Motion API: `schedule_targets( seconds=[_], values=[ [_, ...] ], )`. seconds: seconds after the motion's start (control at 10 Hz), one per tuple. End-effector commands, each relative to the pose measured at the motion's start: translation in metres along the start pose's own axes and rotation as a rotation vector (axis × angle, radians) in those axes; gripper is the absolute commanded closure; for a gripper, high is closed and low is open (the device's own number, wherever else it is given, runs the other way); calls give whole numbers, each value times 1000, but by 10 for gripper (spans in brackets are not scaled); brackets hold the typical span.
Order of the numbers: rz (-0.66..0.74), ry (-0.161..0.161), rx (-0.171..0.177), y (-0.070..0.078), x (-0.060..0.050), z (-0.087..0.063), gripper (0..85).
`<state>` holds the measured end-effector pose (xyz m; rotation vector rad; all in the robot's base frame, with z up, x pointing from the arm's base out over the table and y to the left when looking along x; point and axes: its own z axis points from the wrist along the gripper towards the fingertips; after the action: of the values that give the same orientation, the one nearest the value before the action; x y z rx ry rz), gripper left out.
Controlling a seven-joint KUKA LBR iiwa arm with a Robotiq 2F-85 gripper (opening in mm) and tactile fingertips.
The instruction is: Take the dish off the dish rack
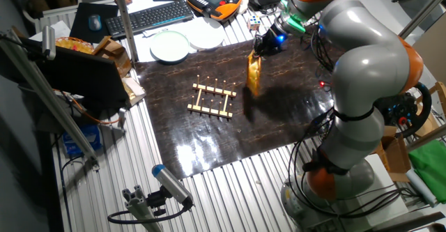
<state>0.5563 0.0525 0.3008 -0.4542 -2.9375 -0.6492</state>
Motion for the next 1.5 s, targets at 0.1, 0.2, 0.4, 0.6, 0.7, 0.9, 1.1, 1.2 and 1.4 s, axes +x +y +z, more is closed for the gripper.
schedule_targets(
  seconds=[0.1,0.2,0.4,0.6,0.7,0.9,1.1,1.2,1.4],
  values=[
    [-112,-44,282,-24,-12,-6,843],
    [-137,-60,340,-29,-16,-4,843],
    [-180,-79,412,-41,-27,4,843],
    [-217,-88,468,-61,-41,18,843],
    [-236,-80,469,-72,-47,25,843],
    [-276,-72,496,-91,-53,38,843],
    [-312,-62,555,-99,-54,44,843],
    [-318,-57,572,-101,-54,47,843],
    [-306,-44,566,-96,-54,54,843]
  ],
)
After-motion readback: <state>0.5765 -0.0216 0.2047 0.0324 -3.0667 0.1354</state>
